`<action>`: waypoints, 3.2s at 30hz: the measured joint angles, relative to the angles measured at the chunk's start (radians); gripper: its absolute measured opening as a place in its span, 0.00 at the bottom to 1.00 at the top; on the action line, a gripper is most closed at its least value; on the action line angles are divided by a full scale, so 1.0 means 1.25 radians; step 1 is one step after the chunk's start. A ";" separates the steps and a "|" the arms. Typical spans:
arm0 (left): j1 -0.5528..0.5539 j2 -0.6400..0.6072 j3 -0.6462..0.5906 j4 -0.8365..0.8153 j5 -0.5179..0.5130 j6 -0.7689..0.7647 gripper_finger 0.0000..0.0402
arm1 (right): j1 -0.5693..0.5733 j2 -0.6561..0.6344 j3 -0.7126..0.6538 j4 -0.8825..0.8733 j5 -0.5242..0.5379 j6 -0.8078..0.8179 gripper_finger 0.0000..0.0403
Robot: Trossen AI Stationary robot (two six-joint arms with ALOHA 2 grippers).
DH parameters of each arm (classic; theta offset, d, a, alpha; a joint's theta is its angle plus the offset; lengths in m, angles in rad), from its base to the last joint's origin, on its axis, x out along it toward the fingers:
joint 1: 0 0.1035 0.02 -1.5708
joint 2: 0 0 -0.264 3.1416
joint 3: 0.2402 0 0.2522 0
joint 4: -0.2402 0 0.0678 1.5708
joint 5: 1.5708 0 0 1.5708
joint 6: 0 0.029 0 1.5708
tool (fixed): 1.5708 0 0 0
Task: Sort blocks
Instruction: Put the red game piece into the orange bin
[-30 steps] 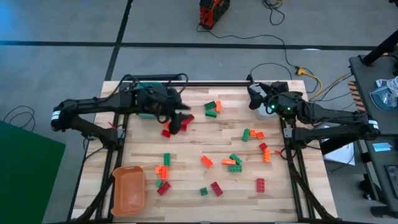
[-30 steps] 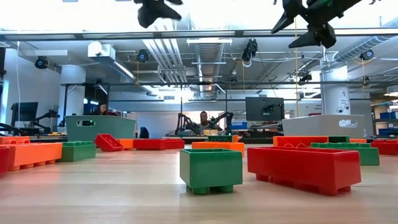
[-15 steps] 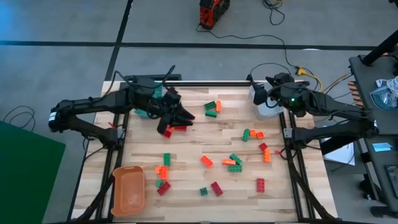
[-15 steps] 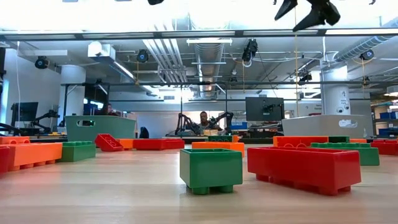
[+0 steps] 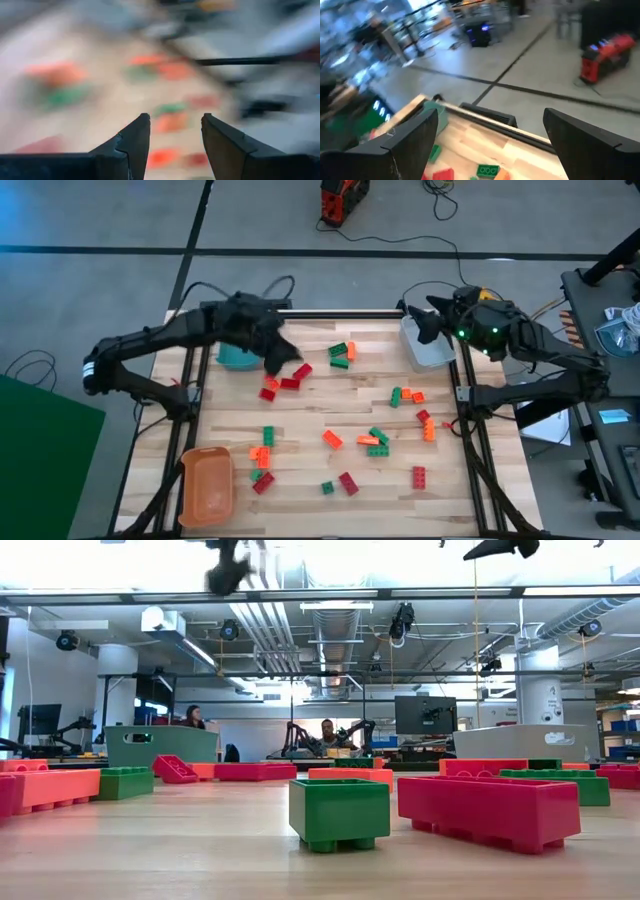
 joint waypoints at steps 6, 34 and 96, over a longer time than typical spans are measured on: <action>0.149 0.081 0.034 -0.173 -0.018 -0.188 0.39 | 0.000 0.010 0.018 0.000 -0.054 -0.045 0.88; 0.016 0.442 0.146 -0.210 -0.164 -0.060 0.43 | 0.000 0.004 0.018 -0.072 -0.053 -0.065 0.88; 0.012 0.657 0.248 -0.261 -0.129 0.116 0.28 | 0.000 0.004 0.018 -0.072 -0.053 -0.086 0.88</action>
